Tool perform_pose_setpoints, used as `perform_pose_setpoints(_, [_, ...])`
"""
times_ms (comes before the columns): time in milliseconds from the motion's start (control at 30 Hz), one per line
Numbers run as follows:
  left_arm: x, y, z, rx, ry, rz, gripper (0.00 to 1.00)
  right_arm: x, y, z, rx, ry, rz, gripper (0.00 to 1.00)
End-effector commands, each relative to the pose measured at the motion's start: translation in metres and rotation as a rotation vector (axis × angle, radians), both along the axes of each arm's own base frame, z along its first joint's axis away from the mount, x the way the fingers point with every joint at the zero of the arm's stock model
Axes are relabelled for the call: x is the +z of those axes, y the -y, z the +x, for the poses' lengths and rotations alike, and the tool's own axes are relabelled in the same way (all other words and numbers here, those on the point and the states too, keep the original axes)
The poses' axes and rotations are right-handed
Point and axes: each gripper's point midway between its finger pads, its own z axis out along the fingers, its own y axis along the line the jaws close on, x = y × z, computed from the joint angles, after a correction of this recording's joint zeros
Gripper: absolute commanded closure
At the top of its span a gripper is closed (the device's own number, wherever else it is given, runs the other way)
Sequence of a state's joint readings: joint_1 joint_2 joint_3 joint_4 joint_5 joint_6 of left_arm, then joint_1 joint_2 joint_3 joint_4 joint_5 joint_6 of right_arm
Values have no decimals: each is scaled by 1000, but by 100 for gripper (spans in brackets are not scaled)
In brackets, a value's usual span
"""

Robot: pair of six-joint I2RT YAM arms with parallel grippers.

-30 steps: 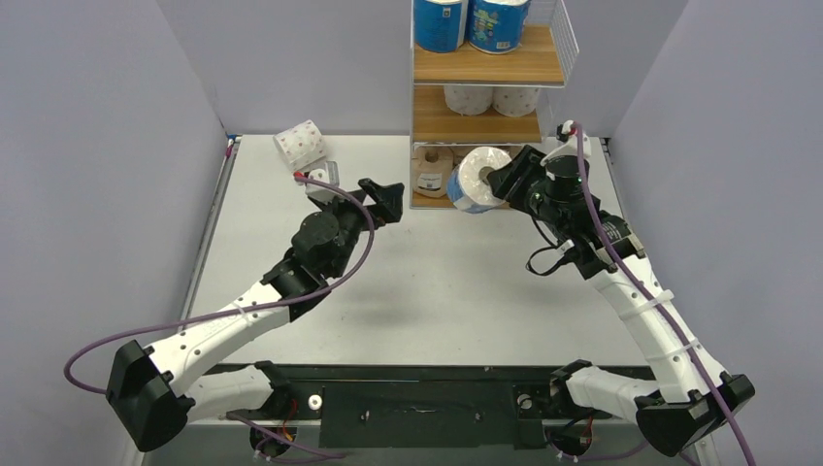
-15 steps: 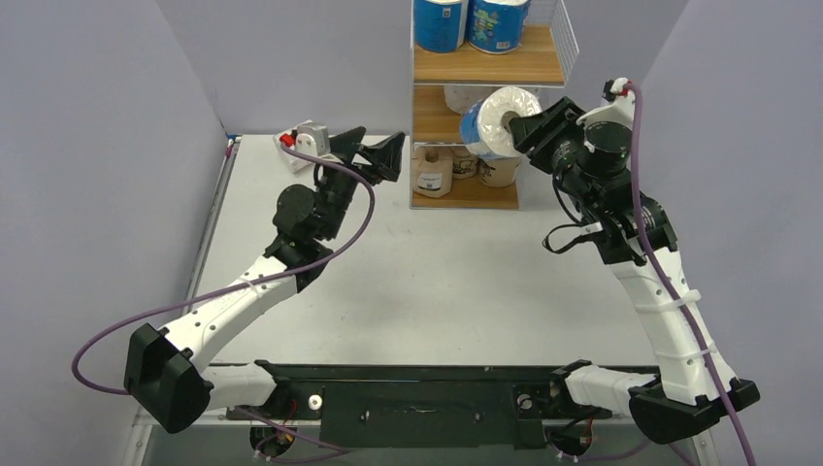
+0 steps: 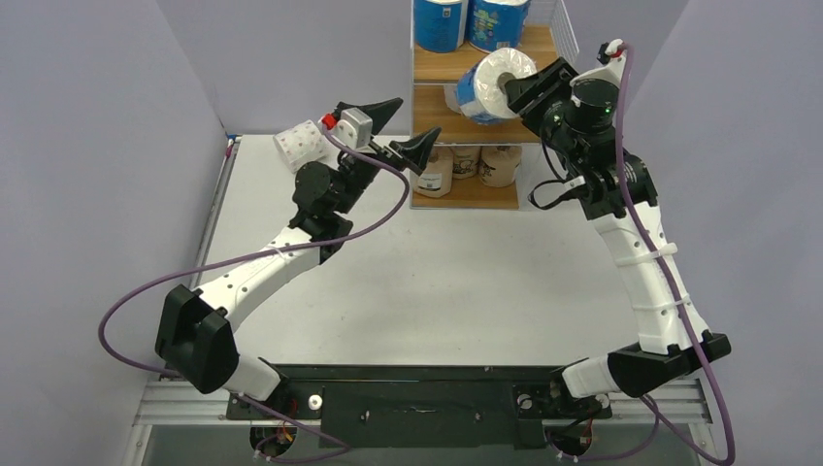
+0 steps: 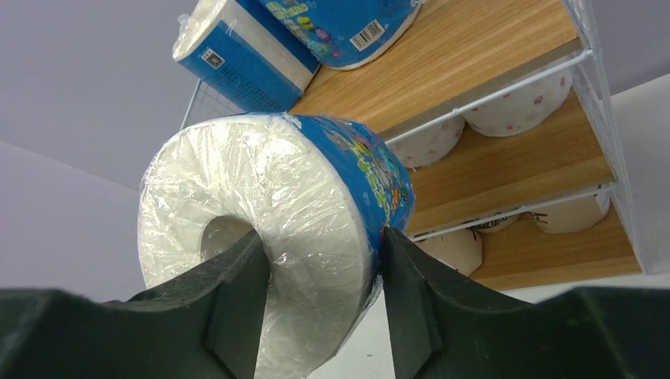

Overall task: Place and organize the paper towels onto the shelf
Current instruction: Pick up the paper towel from the center of the board, then place the paper towel on the shelf.

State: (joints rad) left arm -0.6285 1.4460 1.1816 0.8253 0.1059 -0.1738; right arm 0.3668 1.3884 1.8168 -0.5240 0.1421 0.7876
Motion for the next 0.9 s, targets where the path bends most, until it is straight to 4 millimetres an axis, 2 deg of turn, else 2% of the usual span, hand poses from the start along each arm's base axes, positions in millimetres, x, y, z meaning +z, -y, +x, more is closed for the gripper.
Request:
perform_pose_setpoints(0, [45, 7, -17, -12, 241, 39, 4, 70, 5, 1, -8, 194, 124, 63])
perform_pose_setpoints(133, [45, 24, -13, 12, 282, 91, 4, 77, 1, 13, 0, 224, 168, 63])
perform_pose_setpoints(367, [33, 60, -2, 126, 401, 259, 4, 73, -14, 32, 42, 208, 200, 63])
perform_pose_setpoints(533, [20, 72, 22, 198, 410, 325, 4, 79, -18, 33, 74, 206, 198, 63])
perform_pose_setpoints(567, [25, 72, 25, 212, 420, 320, 4, 77, -19, 35, 82, 200, 197, 63])
perform_pose_setpoints(600, [18, 76, 32, 223, 409, 327, 4, 75, -21, 35, 86, 195, 197, 62])
perform_pose_setpoints(633, [24, 76, 34, 238, 422, 324, 4, 73, -22, 37, 91, 190, 199, 63])
perform_pose_setpoints(667, [16, 81, 41, 246, 411, 343, 4, 72, -22, 38, 91, 185, 199, 63])
perform_pose_setpoints(700, [23, 81, 42, 266, 429, 349, 4, 71, -23, 38, 92, 183, 199, 63])
perform_pose_setpoints(867, [22, 83, 61, 336, 417, 346, 4, 68, -27, 38, 116, 177, 190, 62])
